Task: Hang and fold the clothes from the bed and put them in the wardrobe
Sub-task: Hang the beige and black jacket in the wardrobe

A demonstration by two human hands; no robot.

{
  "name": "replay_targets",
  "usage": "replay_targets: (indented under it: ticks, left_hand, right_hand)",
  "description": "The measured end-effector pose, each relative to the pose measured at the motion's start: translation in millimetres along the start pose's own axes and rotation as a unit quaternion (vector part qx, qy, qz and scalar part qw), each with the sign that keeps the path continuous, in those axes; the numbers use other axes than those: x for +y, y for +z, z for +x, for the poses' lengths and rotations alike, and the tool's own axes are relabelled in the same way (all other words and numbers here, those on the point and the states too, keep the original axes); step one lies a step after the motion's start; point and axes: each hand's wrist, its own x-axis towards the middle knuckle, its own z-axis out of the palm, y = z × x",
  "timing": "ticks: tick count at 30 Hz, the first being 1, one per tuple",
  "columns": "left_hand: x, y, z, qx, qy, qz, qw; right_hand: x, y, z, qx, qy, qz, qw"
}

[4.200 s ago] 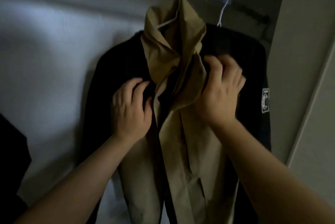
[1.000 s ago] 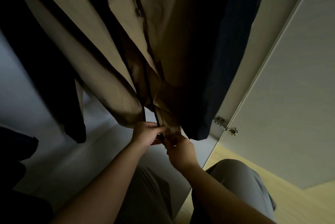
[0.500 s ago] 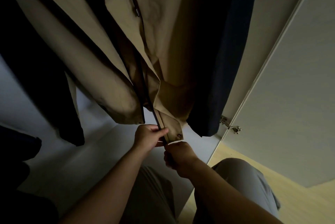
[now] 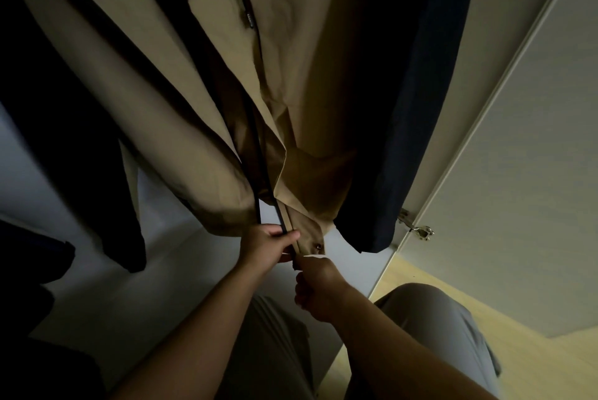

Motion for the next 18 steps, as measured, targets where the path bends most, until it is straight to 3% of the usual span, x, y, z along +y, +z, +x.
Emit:
replay_targets:
  ticks: [7, 18]
  left_hand:
    - [-8.6, -5.4, 2.6, 0.012, -0.001, 0.02, 1.0]
    - [-13.6, -7.5, 4.7, 0.005, 0.019, 0.072, 0.997]
  right_hand:
    - [-0.6, -5.0, 9.8, -0.013, 0.013, -0.025, 1.0]
    - [1.3, 2.6, 23.1, 0.049, 0.007, -0.071, 0.996]
